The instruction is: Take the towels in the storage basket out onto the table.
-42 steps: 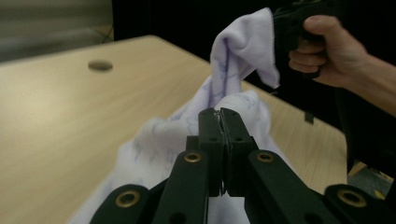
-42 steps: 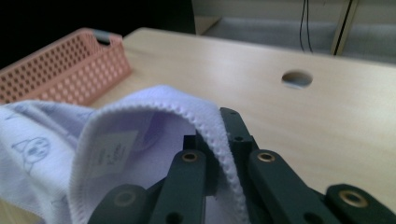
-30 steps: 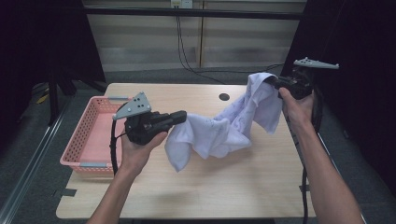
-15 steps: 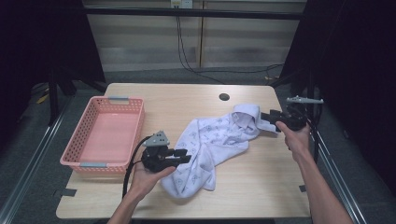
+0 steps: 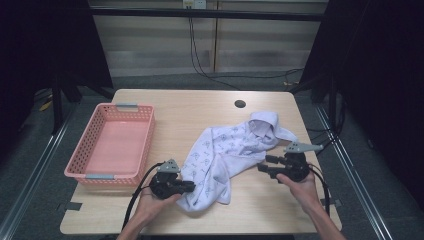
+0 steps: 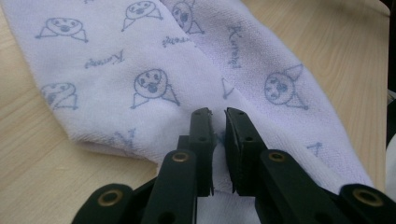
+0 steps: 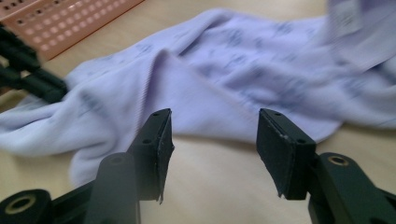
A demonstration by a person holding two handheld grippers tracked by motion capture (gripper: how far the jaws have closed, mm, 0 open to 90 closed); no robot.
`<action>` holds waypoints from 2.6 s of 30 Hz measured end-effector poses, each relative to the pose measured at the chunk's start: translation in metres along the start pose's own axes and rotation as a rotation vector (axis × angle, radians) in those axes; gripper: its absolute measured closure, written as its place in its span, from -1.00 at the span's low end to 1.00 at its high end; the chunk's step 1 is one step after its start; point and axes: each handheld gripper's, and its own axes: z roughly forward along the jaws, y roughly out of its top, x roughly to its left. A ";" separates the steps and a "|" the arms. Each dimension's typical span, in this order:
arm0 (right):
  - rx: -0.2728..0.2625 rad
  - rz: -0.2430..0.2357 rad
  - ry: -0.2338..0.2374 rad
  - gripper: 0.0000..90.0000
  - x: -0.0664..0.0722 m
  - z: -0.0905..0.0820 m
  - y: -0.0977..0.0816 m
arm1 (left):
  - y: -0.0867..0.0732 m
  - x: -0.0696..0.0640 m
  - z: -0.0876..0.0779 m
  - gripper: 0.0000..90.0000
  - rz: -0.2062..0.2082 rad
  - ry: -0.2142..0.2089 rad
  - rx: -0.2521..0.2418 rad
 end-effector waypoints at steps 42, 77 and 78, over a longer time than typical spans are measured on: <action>0.018 -0.117 0.076 0.97 0.041 -0.001 -0.015 | -0.008 0.008 -0.044 0.93 -0.093 0.034 -0.126; -0.021 0.031 -0.100 0.97 -0.026 -0.059 -0.048 | 0.011 -0.003 0.020 -0.12 -0.189 0.003 -0.128; -0.018 0.031 -0.099 0.97 -0.026 -0.058 -0.048 | 0.015 0.000 0.025 -0.11 -0.191 -0.008 -0.143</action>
